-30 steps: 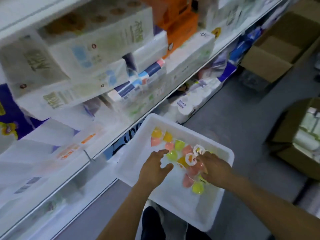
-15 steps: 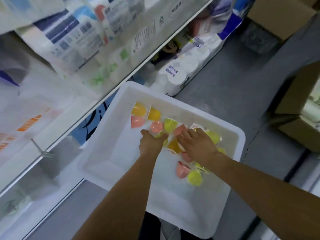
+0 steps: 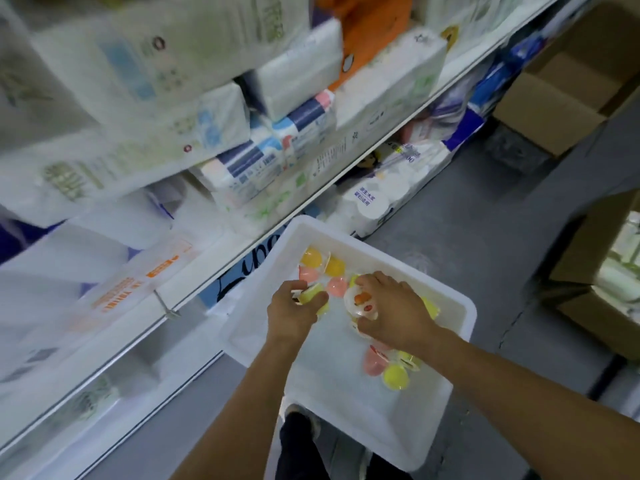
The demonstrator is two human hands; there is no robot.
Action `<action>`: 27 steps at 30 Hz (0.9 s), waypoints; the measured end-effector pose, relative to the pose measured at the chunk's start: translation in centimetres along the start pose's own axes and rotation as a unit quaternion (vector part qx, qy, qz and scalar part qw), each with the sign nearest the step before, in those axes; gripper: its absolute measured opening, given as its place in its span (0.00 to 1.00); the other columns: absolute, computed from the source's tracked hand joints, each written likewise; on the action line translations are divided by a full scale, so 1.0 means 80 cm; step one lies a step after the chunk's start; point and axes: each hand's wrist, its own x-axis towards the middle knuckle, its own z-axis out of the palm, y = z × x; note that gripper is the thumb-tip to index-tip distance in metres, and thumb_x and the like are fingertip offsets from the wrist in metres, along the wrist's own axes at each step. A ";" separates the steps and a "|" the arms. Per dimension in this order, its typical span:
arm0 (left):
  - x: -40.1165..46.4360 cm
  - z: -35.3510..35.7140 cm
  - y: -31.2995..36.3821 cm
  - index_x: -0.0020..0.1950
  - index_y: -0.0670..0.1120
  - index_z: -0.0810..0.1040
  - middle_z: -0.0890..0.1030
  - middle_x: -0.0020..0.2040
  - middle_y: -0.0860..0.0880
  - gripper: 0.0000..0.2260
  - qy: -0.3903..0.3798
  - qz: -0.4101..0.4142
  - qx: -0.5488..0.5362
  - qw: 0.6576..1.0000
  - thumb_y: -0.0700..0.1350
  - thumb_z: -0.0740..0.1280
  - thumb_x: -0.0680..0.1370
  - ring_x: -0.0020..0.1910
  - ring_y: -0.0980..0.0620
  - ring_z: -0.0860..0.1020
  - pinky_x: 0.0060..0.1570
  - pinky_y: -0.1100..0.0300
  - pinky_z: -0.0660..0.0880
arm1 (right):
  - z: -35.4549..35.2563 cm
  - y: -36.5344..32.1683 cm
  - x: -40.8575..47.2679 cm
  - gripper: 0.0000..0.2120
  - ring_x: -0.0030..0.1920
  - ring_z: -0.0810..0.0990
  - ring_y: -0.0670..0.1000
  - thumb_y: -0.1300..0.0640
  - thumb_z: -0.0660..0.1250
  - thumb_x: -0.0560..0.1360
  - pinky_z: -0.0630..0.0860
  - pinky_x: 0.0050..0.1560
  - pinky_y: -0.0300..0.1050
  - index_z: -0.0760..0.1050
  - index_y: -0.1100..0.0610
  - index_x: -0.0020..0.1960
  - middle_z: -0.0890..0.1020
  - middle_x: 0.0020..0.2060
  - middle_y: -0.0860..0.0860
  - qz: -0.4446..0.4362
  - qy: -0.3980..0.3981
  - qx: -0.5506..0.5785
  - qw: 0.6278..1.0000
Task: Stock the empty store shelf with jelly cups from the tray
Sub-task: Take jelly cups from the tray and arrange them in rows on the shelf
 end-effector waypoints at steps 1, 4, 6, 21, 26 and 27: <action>-0.013 -0.015 0.015 0.55 0.49 0.77 0.79 0.54 0.44 0.16 0.005 0.017 -0.008 1.000 0.47 0.77 0.70 0.48 0.44 0.81 0.43 0.52 0.82 | -0.020 -0.014 -0.004 0.29 0.60 0.73 0.52 0.50 0.69 0.69 0.66 0.57 0.45 0.65 0.49 0.68 0.73 0.60 0.47 -0.008 0.008 0.031 0.999; -0.052 -0.056 0.065 0.50 0.53 0.77 0.79 0.54 0.46 0.13 0.025 0.064 -0.024 0.997 0.46 0.77 0.70 0.47 0.47 0.80 0.46 0.48 0.82 | -0.079 -0.055 -0.014 0.29 0.58 0.74 0.52 0.53 0.69 0.69 0.68 0.55 0.42 0.66 0.47 0.68 0.73 0.60 0.47 -0.025 0.024 0.114 0.993; -0.077 -0.083 0.098 0.50 0.53 0.77 0.79 0.52 0.48 0.13 0.041 0.097 -0.032 0.994 0.46 0.77 0.70 0.45 0.48 0.80 0.49 0.46 0.81 | -0.118 -0.081 -0.017 0.26 0.55 0.77 0.53 0.53 0.71 0.69 0.73 0.55 0.46 0.68 0.47 0.65 0.74 0.57 0.48 -0.050 0.044 0.148 0.987; -0.251 -0.301 0.290 0.52 0.53 0.78 0.81 0.47 0.54 0.14 0.178 0.306 -0.001 0.935 0.49 0.77 0.69 0.42 0.53 0.81 0.44 0.55 0.80 | -0.342 -0.301 -0.018 0.14 0.38 0.77 0.44 0.61 0.76 0.67 0.72 0.35 0.31 0.79 0.48 0.48 0.81 0.42 0.47 -0.248 0.125 0.348 0.896; -0.278 -0.377 0.328 0.51 0.53 0.79 0.82 0.47 0.51 0.14 0.226 0.335 -0.010 0.915 0.50 0.77 0.68 0.40 0.50 0.82 0.44 0.54 0.80 | -0.377 -0.389 0.016 0.12 0.34 0.74 0.41 0.62 0.77 0.66 0.71 0.36 0.32 0.80 0.50 0.46 0.81 0.37 0.44 -0.302 0.152 0.357 0.871; -0.282 -0.393 0.334 0.51 0.52 0.79 0.82 0.46 0.51 0.14 0.234 0.334 -0.010 0.913 0.50 0.77 0.69 0.40 0.49 0.82 0.43 0.55 0.80 | -0.380 -0.405 0.026 0.12 0.34 0.75 0.42 0.61 0.77 0.66 0.72 0.37 0.33 0.80 0.50 0.46 0.81 0.38 0.45 -0.306 0.153 0.353 0.871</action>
